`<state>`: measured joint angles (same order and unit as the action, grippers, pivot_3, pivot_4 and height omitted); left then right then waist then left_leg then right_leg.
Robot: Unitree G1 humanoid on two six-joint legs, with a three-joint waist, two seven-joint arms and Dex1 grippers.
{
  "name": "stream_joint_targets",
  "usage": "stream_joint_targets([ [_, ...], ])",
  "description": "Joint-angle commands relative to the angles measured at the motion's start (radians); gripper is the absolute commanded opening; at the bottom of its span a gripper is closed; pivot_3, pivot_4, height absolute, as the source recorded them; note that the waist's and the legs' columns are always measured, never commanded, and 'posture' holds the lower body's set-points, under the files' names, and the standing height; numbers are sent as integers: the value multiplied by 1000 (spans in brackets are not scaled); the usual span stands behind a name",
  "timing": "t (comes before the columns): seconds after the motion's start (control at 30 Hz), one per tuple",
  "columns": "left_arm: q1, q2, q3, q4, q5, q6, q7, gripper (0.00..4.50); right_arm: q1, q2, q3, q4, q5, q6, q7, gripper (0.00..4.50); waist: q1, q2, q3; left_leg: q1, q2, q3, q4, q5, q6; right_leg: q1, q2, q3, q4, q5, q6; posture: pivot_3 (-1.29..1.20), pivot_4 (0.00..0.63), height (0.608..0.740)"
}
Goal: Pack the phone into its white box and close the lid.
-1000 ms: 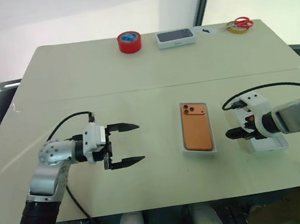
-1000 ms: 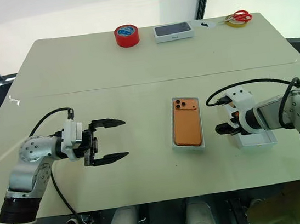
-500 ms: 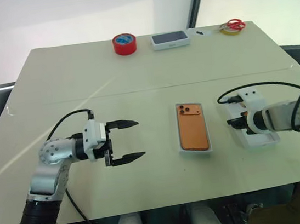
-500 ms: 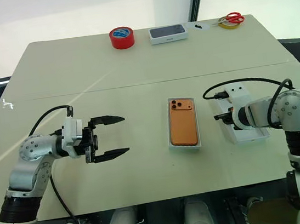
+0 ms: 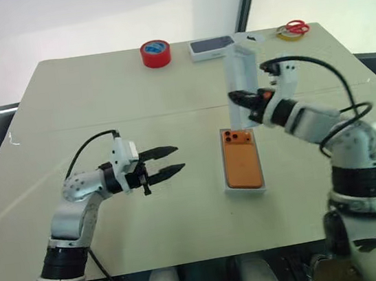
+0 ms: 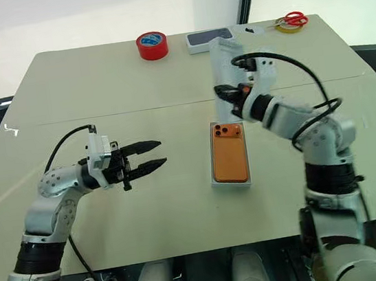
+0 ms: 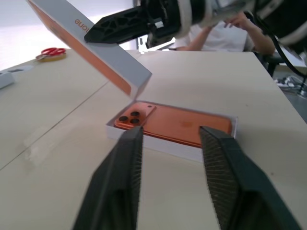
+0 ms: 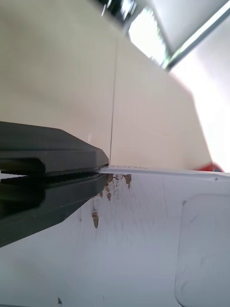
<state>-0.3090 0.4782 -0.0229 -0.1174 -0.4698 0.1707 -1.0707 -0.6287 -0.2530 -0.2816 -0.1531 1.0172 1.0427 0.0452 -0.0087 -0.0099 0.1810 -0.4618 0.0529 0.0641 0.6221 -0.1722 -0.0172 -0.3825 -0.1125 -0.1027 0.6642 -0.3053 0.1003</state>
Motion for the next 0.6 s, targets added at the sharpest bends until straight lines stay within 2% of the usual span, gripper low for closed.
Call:
stream_joint_targets([
  [0.03,6,-11,23,-39,-28,24,42,43,18,122,-81,-70,240,-17,-128,0,0,0,0,0,0,0,0,0,0,0,0,0,0,0,0,0,150,740],
  [0.17,12,-14,27,-59,-53,78,71,43,154,159,4,-178,613,16,-310,0,0,0,0,0,0,0,0,0,0,0,0,0,0,0,0,0,150,740],
  [0.23,12,-14,22,-65,-41,74,82,43,244,126,83,-203,829,-25,-423,0,-3,0,0,0,0,-1,-1,0,0,1,0,0,-1,0,0,0,150,740],
  [0.3,11,-15,20,-66,-43,80,92,43,300,69,141,-208,936,-48,-475,0,-4,0,0,1,0,-1,-1,0,0,0,0,1,-1,0,0,0,150,740],
  [0.4,11,-13,19,-64,-43,79,93,43,327,68,170,-178,954,-60,-457,0,-3,0,0,1,0,-1,0,0,0,0,0,1,-1,0,0,0,150,740],
  [0.47,12,-14,4,-53,-28,66,85,43,299,22,180,-111,953,-64,-452,0,-4,0,0,1,0,-1,0,0,0,0,0,1,-1,0,0,0,150,740],
  [0.6,20,-29,-29,-30,7,46,88,43,264,-53,190,-21,845,-63,-362,0,3,0,0,0,0,1,0,0,0,-1,0,2,-1,0,0,0,150,740],
])
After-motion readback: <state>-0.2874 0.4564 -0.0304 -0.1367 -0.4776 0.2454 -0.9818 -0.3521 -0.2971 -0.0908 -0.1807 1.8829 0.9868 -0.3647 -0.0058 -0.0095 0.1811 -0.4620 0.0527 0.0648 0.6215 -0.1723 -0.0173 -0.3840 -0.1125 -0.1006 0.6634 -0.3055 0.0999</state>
